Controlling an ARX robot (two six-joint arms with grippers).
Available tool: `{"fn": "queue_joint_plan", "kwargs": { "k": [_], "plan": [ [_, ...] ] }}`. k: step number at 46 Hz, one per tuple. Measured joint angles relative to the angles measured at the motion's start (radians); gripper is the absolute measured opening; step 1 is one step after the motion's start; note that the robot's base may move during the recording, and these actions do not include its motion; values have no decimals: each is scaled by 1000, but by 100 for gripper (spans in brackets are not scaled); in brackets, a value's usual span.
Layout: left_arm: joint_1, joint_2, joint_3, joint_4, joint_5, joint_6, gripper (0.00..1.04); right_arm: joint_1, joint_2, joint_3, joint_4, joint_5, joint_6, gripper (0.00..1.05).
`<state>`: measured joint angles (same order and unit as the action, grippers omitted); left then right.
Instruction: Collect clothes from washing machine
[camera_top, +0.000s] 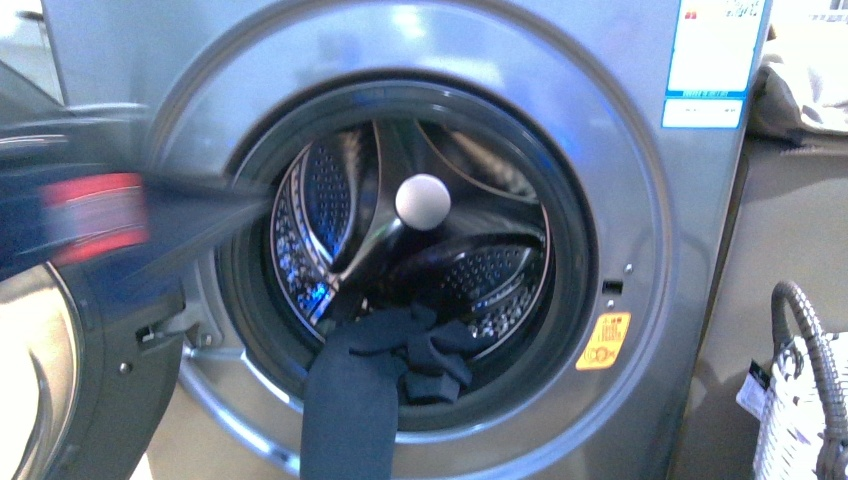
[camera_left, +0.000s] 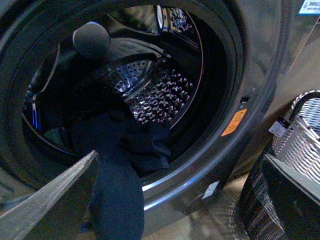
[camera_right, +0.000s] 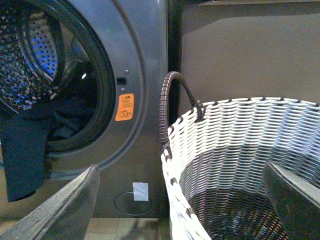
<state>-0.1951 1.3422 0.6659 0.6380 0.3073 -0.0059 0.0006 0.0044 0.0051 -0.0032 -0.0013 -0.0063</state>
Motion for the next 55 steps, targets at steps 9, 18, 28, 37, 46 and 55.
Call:
{"fn": "queue_joint_plan", "kwargs": {
  "k": [9, 18, 28, 37, 46, 55],
  "plan": [
    [-35, 253, 212, 7, -75, 29, 98, 0, 0, 0, 0, 0, 0, 97],
    [-55, 466, 410, -56, -116, 45, 98, 0, 0, 0, 0, 0, 0, 97],
    [-85, 632, 572, -126, -166, 70, 98, 0, 0, 0, 0, 0, 0, 97],
    [-113, 752, 743, -229, -225, 89, 98, 0, 0, 0, 0, 0, 0, 97],
    [-118, 888, 957, -457, -282, 31, 98, 0, 0, 0, 0, 0, 0, 97],
    [-111, 1012, 1153, -572, -324, 3, 98, 0, 0, 0, 0, 0, 0, 97]
  ]
}}
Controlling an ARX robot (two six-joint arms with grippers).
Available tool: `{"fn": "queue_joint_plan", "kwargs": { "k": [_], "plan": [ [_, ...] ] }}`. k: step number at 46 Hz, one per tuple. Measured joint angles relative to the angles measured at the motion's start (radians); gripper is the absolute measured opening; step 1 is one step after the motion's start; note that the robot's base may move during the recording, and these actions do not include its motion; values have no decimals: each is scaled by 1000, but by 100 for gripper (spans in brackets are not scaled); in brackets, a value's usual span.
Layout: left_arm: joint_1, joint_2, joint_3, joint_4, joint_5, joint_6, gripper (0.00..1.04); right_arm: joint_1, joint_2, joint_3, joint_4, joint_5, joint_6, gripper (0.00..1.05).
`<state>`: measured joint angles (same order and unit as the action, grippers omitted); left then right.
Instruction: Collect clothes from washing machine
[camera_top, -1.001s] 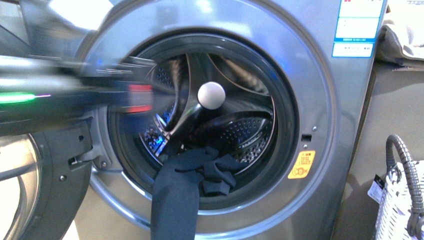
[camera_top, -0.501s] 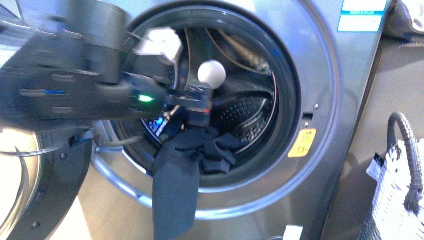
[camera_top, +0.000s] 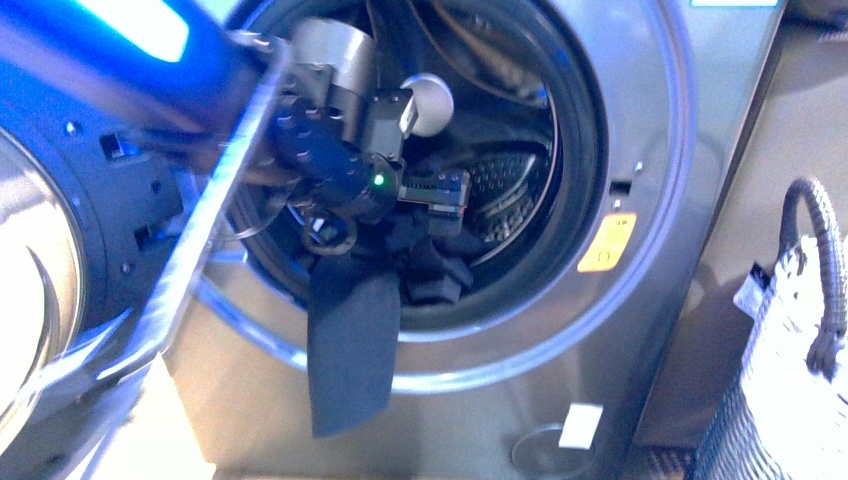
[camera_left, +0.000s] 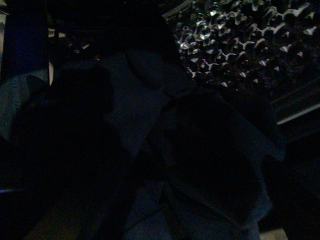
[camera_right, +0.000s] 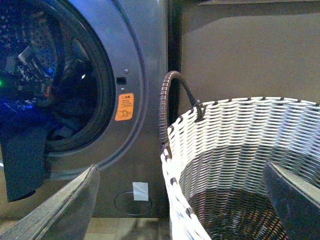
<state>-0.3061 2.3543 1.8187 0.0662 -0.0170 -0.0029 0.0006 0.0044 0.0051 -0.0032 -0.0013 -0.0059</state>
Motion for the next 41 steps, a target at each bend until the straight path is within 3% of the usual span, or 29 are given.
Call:
{"fn": "queue_joint_plan", "kwargs": {
  "k": [5, 17, 33, 41],
  "plan": [
    [8, 69, 151, -113, -75, 40, 98, 0, 0, 0, 0, 0, 0, 97],
    [20, 147, 217, -124, -126, 92, 98, 0, 0, 0, 0, 0, 0, 97],
    [21, 172, 167, -248, -78, -17, 98, 0, 0, 0, 0, 0, 0, 97],
    [29, 162, 161, -280, 0, -70, 98, 0, 0, 0, 0, 0, 0, 97]
  ]
}}
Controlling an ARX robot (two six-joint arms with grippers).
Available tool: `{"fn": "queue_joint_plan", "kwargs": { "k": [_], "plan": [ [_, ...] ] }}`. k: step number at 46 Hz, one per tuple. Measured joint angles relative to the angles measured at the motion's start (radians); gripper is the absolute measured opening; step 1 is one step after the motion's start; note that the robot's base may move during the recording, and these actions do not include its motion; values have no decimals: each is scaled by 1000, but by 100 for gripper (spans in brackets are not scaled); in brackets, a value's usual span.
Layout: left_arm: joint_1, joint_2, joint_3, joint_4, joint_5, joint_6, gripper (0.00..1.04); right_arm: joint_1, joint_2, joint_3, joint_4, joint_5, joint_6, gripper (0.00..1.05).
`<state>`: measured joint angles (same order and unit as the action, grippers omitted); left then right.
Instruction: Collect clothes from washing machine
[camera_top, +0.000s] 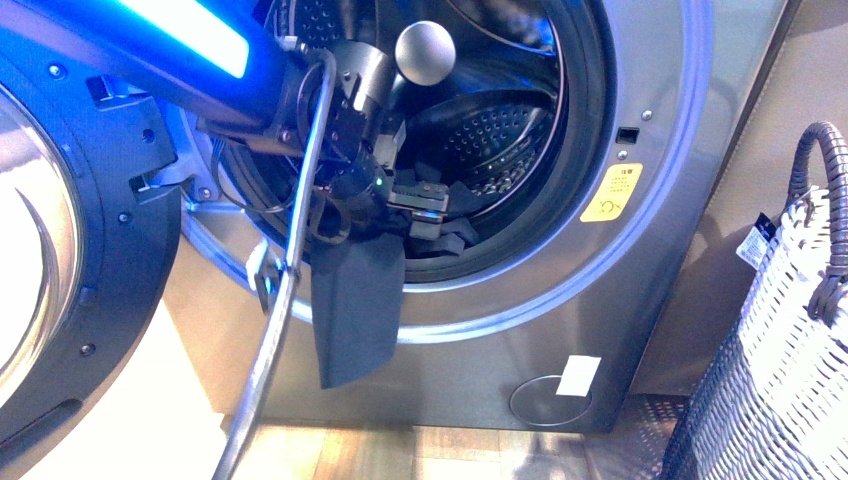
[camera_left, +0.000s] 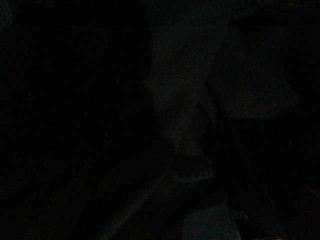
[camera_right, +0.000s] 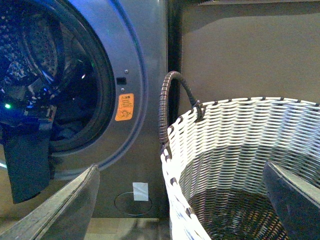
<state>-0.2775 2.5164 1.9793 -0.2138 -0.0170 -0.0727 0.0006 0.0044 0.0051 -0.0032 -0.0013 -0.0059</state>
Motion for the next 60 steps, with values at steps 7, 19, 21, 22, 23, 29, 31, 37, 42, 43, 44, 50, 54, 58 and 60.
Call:
{"fn": "queue_joint_plan", "kwargs": {
  "k": [7, 19, 21, 22, 23, 29, 31, 37, 42, 43, 44, 50, 54, 58, 60],
  "plan": [
    [0, -16, -26, -9, 49, 11, 98, 0, 0, 0, 0, 0, 0, 97],
    [-30, -42, -124, 58, -20, 224, 98, 0, 0, 0, 0, 0, 0, 97],
    [-37, -44, -135, 70, -40, 255, 98, 0, 0, 0, 0, 0, 0, 97],
    [-38, -45, -138, 74, -43, 262, 98, 0, 0, 0, 0, 0, 0, 97],
    [-39, -48, -143, 80, -50, 278, 98, 0, 0, 0, 0, 0, 0, 97],
    [-40, -54, -163, 105, -65, 334, 88, 0, 0, 0, 0, 0, 0, 97],
    [-40, -54, -167, 114, -70, 345, 81, 0, 0, 0, 0, 0, 0, 97],
    [-40, -54, -173, 123, -88, 370, 63, 0, 0, 0, 0, 0, 0, 97],
    [-35, -54, -173, 127, -98, 376, 48, 0, 0, 0, 0, 0, 0, 97],
    [-33, -54, -173, 128, -98, 376, 45, 0, 0, 0, 0, 0, 0, 97],
    [-31, -54, -173, 128, -98, 376, 43, 0, 0, 0, 0, 0, 0, 97],
    [-16, -56, -176, 139, -92, 370, 24, 0, 0, 0, 0, 0, 0, 97],
    [-5, -69, -196, 160, -70, 355, 10, 0, 0, 0, 0, 0, 0, 97],
    [1, -85, -221, 185, -57, 338, 7, 0, 0, 0, 0, 0, 0, 97],
    [4, -101, -248, 207, -49, 333, 7, 0, 0, 0, 0, 0, 0, 97]
  ]
}}
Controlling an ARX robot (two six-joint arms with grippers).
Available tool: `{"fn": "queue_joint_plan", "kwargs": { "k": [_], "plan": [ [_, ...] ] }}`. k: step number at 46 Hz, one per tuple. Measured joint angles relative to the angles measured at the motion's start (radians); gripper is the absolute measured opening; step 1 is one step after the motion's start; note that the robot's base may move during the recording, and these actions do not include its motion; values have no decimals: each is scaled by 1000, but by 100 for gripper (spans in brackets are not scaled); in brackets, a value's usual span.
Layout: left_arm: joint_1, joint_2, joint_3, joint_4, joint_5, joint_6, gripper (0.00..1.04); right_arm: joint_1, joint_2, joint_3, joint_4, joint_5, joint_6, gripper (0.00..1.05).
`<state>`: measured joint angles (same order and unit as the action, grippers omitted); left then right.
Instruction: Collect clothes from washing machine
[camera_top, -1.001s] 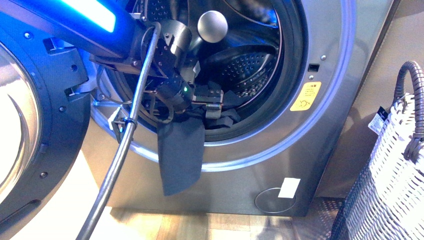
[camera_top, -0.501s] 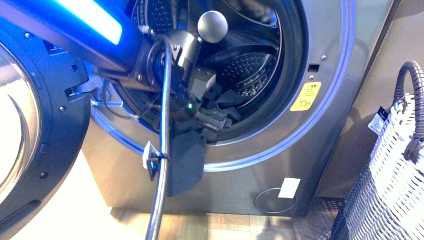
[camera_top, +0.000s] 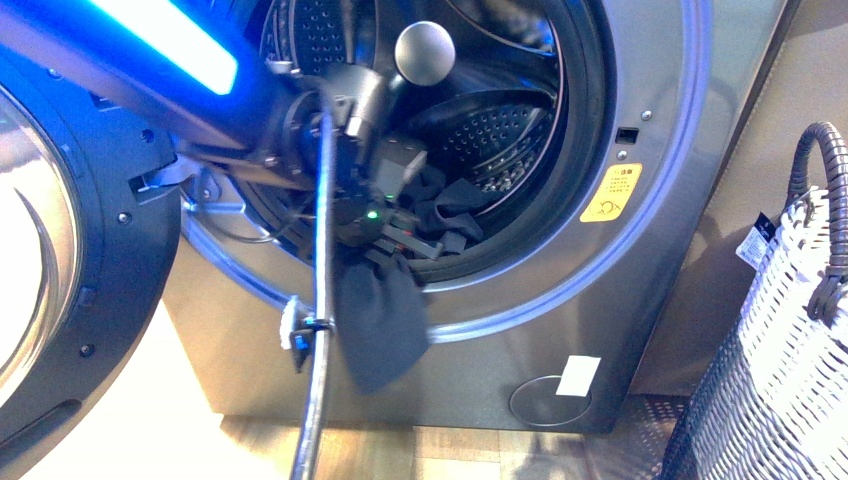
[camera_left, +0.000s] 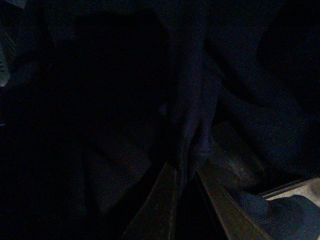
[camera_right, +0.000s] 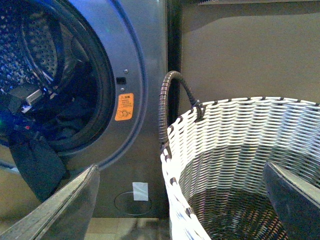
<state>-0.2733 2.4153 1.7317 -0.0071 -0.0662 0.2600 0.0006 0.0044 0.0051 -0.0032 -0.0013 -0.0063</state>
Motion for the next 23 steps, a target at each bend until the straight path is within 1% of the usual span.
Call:
{"fn": "queue_joint_plan", "kwargs": {
  "k": [14, 23],
  "plan": [
    [17, -159, -203, 136, 53, -3, 7, 0, 0, 0, 0, 0, 0, 97],
    [14, -359, -393, 230, 131, 2, 7, 0, 0, 0, 0, 0, 0, 97]
  ]
}}
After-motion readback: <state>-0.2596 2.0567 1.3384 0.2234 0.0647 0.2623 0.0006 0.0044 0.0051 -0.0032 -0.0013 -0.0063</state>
